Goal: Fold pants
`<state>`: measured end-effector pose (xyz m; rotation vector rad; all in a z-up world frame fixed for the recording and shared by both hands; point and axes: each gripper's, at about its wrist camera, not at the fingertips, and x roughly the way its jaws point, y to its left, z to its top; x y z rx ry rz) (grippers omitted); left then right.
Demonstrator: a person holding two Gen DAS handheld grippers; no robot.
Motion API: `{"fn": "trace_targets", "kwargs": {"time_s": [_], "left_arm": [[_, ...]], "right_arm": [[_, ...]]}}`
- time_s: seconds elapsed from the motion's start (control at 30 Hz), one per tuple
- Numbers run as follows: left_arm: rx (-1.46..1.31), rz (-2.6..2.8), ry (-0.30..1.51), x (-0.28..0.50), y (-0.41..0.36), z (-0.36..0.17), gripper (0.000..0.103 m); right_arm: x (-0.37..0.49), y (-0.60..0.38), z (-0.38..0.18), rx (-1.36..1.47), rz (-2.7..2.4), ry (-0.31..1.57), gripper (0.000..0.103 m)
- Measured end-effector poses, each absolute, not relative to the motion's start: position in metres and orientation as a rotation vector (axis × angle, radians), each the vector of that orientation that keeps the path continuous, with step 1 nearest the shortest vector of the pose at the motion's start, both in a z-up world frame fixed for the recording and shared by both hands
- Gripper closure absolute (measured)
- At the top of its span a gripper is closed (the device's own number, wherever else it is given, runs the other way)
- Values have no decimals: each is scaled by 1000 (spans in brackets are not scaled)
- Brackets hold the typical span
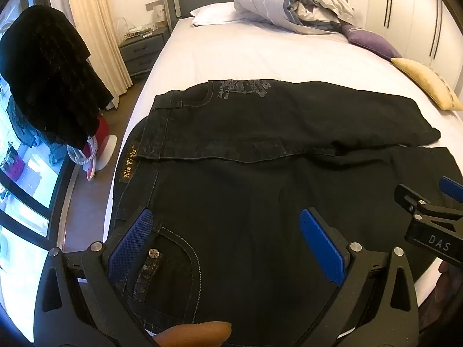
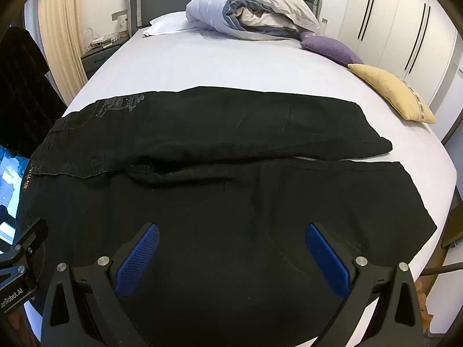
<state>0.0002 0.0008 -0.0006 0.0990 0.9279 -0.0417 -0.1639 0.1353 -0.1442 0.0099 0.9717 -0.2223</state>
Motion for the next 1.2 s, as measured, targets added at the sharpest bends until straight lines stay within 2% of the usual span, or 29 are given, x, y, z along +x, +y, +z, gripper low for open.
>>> {"fn": "trace_targets", "kwargs": {"time_s": [1.2], "left_arm": [[92, -41, 923, -5, 1, 0, 0]], "right_arm": [[-168, 141, -148, 8, -213, 976, 0]]}}
